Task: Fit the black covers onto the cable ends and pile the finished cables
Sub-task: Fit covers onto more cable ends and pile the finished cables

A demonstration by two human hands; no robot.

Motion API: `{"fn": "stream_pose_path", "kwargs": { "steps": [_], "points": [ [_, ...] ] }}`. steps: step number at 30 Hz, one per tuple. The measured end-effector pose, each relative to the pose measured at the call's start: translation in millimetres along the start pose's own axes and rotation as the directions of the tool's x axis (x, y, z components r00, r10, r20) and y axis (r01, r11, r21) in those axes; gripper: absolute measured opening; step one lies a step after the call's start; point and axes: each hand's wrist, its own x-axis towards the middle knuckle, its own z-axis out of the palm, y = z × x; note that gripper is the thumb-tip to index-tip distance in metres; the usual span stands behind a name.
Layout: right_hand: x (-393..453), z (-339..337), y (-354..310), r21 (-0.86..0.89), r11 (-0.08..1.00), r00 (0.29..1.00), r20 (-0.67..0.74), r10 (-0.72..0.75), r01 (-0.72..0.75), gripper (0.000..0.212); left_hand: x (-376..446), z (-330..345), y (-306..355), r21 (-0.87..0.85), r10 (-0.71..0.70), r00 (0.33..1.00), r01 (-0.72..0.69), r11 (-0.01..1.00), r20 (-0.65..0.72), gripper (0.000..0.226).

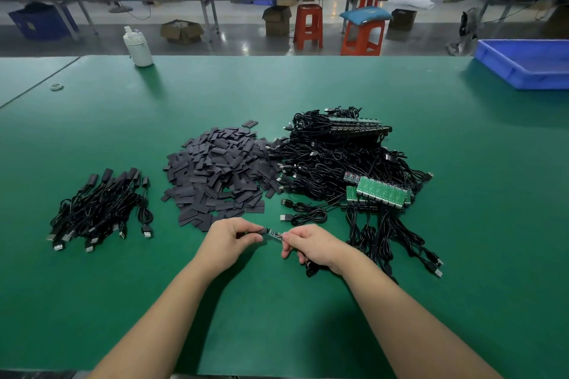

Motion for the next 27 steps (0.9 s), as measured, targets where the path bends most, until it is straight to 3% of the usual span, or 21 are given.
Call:
{"fn": "stream_pose_path", "kwargs": {
  "steps": [9, 18, 23, 27],
  "points": [
    [2.5, -0.8, 2.8, -0.026, 1.0, 1.0, 0.009, -0.001, 0.001, 0.032, 1.2, -4.2, 5.3, 0.102, 0.039, 0.998, -0.045, 0.994, 0.056, 0.025],
    [2.4, -1.0, 4.2, -0.098, 0.995, 1.0, 0.021, -0.013, 0.015, 0.03, 4.9, -10.6, 15.6, 0.395, 0.181, 0.96, -0.254, 0.883, 0.213, 0.028],
    [2.5, -3.6, 4.5, -0.1, 0.995, 0.999, 0.048, -0.014, 0.018, 0.03, 6.2, -11.2, 17.7, 0.381, 0.191, 0.959, -0.26, 0.887, 0.211, 0.028],
    [2.8, -3.7, 4.2, -0.103, 0.994, 0.998, 0.061, -0.019, 0.025, 0.029, 6.2, -13.1, 17.1, 0.254, 0.132, 0.979, -0.169, 0.952, 0.157, 0.025]
  ]
}}
